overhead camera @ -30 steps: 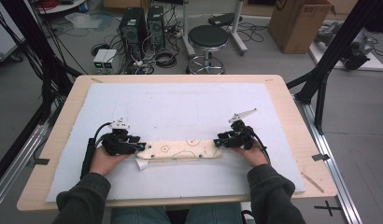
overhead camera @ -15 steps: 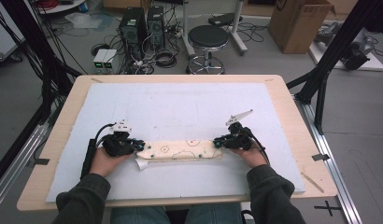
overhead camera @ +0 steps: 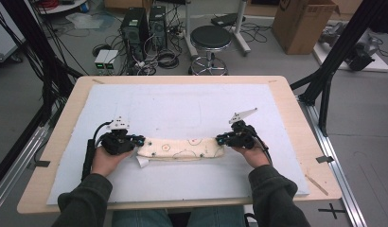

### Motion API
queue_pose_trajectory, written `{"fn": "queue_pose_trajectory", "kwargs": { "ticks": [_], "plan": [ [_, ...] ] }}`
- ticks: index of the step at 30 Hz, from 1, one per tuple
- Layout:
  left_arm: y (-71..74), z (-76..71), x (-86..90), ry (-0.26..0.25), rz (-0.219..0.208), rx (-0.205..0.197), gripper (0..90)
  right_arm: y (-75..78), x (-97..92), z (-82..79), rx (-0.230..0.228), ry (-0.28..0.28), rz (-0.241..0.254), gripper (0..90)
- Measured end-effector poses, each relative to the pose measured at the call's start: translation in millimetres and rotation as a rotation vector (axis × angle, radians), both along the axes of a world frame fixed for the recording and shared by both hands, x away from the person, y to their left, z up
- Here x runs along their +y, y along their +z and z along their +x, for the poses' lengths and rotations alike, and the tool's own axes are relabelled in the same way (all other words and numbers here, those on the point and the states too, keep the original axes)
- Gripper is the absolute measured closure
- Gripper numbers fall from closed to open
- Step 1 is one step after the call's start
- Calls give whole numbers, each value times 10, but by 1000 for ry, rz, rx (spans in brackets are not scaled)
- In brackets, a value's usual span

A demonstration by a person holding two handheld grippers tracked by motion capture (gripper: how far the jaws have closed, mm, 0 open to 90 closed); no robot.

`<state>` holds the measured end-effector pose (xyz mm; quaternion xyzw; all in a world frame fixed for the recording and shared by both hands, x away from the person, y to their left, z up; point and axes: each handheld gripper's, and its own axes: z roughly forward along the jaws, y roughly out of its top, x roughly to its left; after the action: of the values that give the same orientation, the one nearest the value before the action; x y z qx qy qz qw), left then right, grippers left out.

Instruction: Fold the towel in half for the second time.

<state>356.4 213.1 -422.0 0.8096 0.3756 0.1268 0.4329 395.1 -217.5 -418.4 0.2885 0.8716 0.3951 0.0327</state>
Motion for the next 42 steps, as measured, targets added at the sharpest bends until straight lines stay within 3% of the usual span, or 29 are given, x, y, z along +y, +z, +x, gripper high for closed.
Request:
{"fn": "queue_pose_trajectory", "kwargs": {
  "ticks": [6, 10, 20, 23, 25, 28, 32, 38, 42],
  "plan": [
    [84, 111, -24, 20, 5, -22, 820, 70, 27, 92, -23, -26, -22, 811],
    [87, 187, -13, 52, -19, -28, 819, 90, 16, 175, -26, -54, -14, 812],
    [-59, 342, -5, 117, -13, -12, 818, 47, 95, 385, -45, -90, -24, 812],
    [-93, 376, -13, 127, -24, -6, 817, -26, 96, 444, -21, -106, -36, 811],
    [-108, 400, -29, 122, 3, -1, 817, -54, 99, 467, -20, -116, -33, 810],
    [-128, 417, -39, 127, -8, -3, 816, -80, 102, 492, -26, -121, -34, 810],
    [-153, 431, -32, 119, 7, 3, 807, -113, 90, 512, -6, -129, -29, 802],
    [-135, 422, -14, 123, 1, -3, 701, -112, 78, 511, 4, -126, 0, 712],
    [-97, 404, 10, 124, -35, -14, 658, -83, 62, 501, -3, -123, 43, 629]
  ]
}}
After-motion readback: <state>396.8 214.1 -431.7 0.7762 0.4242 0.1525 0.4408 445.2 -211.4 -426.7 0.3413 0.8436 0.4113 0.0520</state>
